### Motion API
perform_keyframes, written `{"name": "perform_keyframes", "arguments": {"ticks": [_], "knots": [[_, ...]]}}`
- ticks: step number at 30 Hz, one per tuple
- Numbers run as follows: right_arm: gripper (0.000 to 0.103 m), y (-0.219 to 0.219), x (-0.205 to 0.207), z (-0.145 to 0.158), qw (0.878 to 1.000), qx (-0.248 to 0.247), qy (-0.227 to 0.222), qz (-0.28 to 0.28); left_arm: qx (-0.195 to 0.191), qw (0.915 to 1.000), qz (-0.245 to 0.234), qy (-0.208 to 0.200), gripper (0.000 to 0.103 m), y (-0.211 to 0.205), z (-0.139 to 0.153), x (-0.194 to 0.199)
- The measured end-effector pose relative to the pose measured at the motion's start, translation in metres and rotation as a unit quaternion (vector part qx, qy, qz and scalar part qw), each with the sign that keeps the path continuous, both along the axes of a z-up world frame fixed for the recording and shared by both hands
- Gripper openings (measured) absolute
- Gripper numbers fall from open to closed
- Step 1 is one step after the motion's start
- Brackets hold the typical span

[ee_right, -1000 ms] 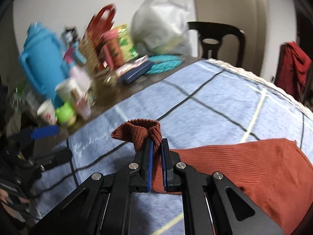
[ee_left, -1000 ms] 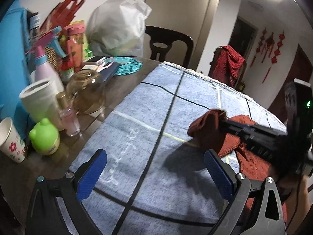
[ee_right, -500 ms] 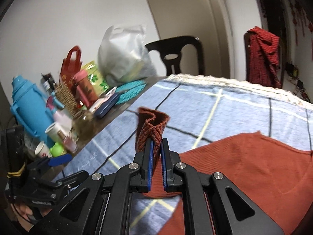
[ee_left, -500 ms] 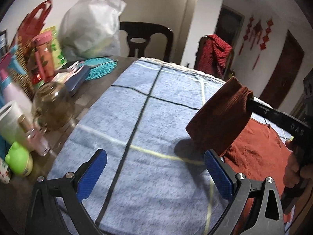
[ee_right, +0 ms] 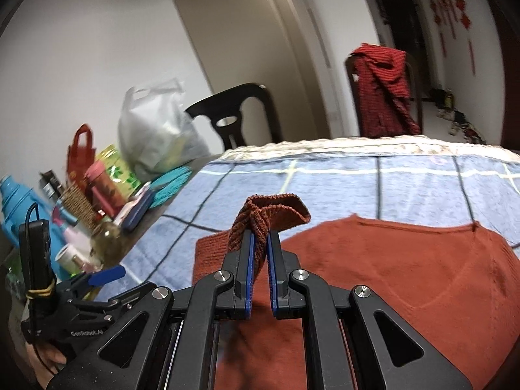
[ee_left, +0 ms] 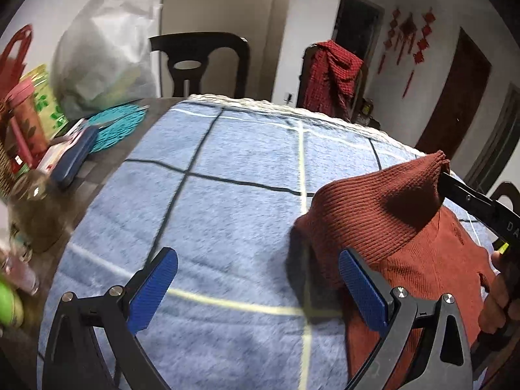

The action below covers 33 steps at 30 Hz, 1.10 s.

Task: Fold small clothes
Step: 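Carry the sleeve across the sweater front and open the right gripper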

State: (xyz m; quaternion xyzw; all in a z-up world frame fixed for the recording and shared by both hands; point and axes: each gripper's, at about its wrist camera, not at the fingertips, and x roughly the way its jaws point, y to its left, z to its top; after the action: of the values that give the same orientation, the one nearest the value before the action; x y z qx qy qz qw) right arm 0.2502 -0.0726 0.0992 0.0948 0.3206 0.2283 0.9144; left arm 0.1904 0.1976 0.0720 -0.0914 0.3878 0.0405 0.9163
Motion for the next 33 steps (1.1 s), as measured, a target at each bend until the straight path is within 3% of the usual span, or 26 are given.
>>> {"name": "perform_keyframes", "arguments": {"ticks": [14,19,33], "knots": [[0.008,-0.049,-0.002,-0.02,0.998,-0.008,0.009,-0.057,0.023,0.9987,-0.039,0.021,0.101,-0.045,-0.012,0.045],[0.008,-0.059,-0.004,-0.028,0.998,-0.006,0.021,-0.067,0.054,0.9967,-0.044,0.041,0.101,-0.058,-0.023,0.056],[0.008,-0.092,-0.006,-0.063,0.989,0.023,0.105,-0.104,0.069,0.994,-0.049,0.069,0.101,-0.066,-0.044,0.059]]}}
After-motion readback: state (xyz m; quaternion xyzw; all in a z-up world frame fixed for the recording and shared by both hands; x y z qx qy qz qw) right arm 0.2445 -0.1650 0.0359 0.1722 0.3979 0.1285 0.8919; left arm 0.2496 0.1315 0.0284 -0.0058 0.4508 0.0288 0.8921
